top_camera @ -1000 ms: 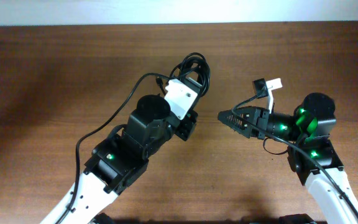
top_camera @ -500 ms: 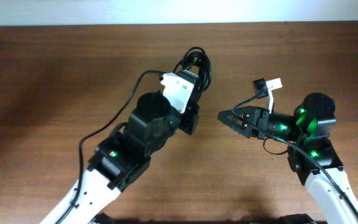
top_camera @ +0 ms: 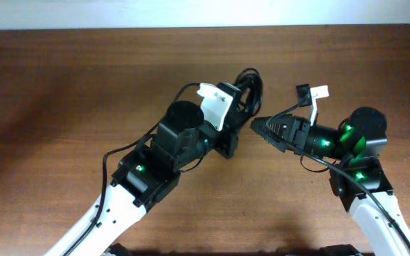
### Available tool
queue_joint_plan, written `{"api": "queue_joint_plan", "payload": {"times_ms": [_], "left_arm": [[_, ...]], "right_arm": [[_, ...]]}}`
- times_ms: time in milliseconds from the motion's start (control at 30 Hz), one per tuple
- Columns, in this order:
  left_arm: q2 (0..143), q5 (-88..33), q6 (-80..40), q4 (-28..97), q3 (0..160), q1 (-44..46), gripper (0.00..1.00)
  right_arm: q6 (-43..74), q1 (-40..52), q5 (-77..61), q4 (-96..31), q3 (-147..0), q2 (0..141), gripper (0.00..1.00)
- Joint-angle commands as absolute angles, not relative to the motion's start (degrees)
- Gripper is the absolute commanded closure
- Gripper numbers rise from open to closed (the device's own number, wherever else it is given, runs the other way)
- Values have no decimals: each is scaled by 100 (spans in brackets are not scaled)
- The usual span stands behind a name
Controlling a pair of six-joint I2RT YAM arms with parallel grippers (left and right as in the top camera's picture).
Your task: Untangle cables
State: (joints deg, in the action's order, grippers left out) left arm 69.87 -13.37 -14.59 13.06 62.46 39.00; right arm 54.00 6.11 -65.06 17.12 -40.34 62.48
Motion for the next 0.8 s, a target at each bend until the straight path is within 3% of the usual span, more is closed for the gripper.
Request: {"api": "queue_joint_plan", "payload": {"times_ms": [0,333,533,767], "left_arm": [[7008,-1879,-1474,1302,6316,3933,100],[7017,-2274,-1472,1264,6316,3933,100],[7017,-652,-1479,1227,6316,3931,100],[7017,-443,-1566,1194,6316,3933,100]], "right_arm": [[5336,646,-6335,1850,-4082,6252,25],[5339,635,-6086,1844,-4082,6252,27],[5339,637,-6346,1715,-4082,6252,27],[5339,637,-6453,1717,-4082,6252,27]]}}
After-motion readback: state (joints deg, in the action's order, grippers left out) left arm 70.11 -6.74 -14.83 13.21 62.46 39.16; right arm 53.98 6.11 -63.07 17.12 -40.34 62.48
